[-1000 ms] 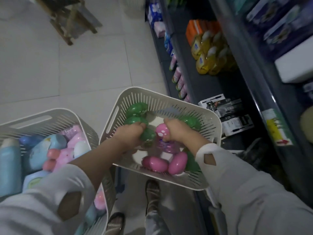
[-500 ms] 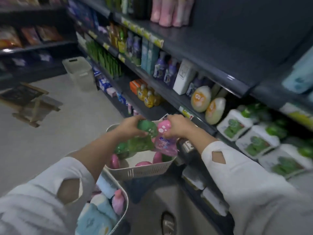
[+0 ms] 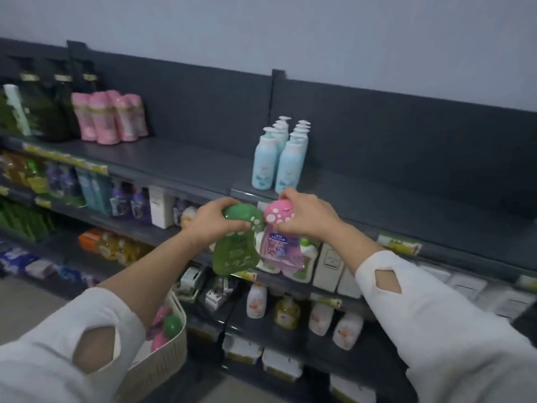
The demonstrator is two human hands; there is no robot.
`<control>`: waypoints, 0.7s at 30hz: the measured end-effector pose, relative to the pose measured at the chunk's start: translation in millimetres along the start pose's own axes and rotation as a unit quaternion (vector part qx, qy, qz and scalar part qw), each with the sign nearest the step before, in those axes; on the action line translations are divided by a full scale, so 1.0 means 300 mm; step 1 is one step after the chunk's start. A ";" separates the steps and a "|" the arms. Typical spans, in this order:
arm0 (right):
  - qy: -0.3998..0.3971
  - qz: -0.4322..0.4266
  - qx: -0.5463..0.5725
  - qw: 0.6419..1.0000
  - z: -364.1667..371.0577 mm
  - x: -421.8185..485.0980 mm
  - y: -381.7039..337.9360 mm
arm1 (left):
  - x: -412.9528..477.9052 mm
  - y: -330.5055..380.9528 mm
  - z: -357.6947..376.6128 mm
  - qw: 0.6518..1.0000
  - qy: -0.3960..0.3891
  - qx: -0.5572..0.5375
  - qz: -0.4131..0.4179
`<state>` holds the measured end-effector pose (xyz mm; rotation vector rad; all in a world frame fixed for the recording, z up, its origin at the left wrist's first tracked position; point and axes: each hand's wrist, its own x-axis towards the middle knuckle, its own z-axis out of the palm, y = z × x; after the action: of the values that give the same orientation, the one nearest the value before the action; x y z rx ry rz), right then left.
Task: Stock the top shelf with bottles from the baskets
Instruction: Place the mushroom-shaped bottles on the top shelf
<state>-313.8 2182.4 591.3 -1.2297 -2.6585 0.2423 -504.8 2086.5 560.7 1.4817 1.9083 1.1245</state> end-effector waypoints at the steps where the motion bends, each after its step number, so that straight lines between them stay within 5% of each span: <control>1: 0.013 0.009 -0.001 1.000 -0.045 -0.029 0.049 | 0.015 0.055 0.038 1.000 -0.004 -0.008 0.014; 11: 0.132 0.071 0.019 0.989 -0.334 -0.176 0.440 | 0.181 0.471 0.313 0.991 -0.039 -0.004 0.127; 21: 0.164 0.111 0.030 0.980 -0.353 0.086 0.693 | 0.576 0.553 0.474 0.985 -0.038 0.017 0.166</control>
<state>-151.4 2341.9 648.3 -1.4092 -2.2227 0.1365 -355.1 2308.1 639.0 1.8837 1.6754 1.1600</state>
